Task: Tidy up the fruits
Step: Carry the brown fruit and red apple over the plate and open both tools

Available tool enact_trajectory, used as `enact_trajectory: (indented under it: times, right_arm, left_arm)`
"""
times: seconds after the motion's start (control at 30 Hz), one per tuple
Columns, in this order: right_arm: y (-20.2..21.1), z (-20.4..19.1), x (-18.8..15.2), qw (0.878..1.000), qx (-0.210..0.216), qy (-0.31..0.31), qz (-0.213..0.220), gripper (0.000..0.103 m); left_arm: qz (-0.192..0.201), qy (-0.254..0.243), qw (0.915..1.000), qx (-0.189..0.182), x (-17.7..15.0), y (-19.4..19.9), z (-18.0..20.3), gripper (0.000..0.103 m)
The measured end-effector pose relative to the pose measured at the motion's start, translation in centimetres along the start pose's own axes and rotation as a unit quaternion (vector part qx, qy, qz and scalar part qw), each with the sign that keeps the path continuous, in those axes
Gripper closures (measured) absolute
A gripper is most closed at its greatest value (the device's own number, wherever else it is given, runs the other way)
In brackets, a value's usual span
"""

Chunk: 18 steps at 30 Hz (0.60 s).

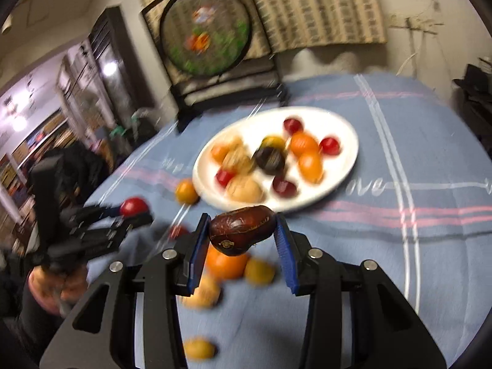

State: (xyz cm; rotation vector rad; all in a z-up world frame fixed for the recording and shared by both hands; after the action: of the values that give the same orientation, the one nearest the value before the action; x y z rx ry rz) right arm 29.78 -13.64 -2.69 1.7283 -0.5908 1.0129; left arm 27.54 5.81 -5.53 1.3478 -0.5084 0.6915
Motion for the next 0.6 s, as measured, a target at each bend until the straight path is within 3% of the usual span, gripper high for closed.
enact_trajectory:
  times: [0.2, 0.37, 0.6]
  right_arm:
    - [-4.8, 2.7, 2.9, 0.999, -0.029, -0.038, -0.007, 0.061]
    - [-8.3, 4.2, 3.7, 0.998, -0.042, -0.035, -0.026, 0.061]
    - [-9.9, 5.1, 4.3, 0.998, -0.045, -0.02, -0.045, 0.059]
  left_arm:
    - [-0.002, 0.019, 0.9991, -0.037, 5.4, -2.7, 1.6, 0.06]
    - [-0.014, 0.01, 0.9992, -0.035, 8.6, -7.3, 3.3, 0.06]
    - [-0.029, 0.006, 0.9993, -0.022, 10.7, -11.6, 4.3, 0.059]
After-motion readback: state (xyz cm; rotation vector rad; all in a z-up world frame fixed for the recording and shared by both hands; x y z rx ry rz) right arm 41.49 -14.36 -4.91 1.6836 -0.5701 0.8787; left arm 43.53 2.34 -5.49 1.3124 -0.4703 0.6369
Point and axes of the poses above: each gripper's, at about its wrist camera, not at the fingertips, and y roughly against the way its jaws point, z to its right, x to its top, the point moved 6 cm from there along -y, roughly the way its jaws point, and after that the axes turned 10 degrees about y, right-handed, at the moved point
